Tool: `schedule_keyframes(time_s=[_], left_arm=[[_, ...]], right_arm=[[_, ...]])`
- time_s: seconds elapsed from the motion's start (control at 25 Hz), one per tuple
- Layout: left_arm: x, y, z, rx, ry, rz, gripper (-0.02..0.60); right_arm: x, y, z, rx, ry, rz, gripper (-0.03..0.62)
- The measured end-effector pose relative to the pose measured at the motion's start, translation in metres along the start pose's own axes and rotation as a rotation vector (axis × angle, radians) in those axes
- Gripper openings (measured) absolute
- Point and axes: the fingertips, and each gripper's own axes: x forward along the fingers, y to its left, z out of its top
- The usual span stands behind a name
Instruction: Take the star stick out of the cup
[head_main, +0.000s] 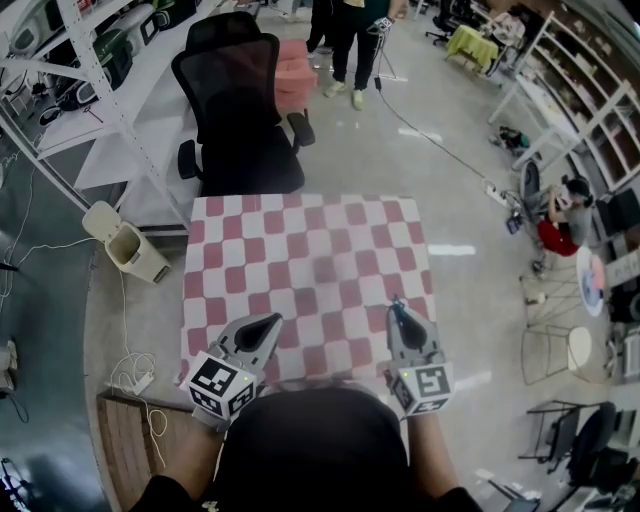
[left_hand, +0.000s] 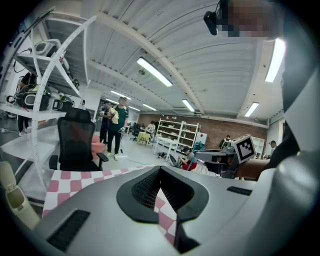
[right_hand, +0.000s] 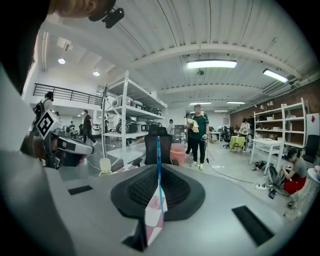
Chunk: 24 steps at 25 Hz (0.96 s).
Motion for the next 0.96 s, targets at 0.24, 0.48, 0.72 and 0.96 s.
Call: schedule_keyframes(time_s=[0.24, 0.48, 0.72, 0.96], left_arm=[[-0.0017, -0.003, -0.0036, -0.002, 0.005, 0.008, 0.04], [-0.0013, -0.0063, -0.0046, -0.007, 0.01, 0.014, 0.04], [-0.0006, -0.0086, -0.0055, -0.007, 0.007, 0.018, 0.04], [0.0004, -0.0099, -0.0063, -0.011, 0.01, 0.022, 0.04]], right_arm=[[-0.0004, 0.0007, -0.0011, -0.001, -0.002, 0.008, 0.029], [-0.0025, 0.0024, -0.004, -0.012, -0.003, 0.017, 0.029], [-0.0041, 0.0012, -0.0055, -0.013, -0.008, 0.02, 0.029], [-0.0061, -0.0015, -0.0053, -0.016, -0.004, 0.02, 0.029]])
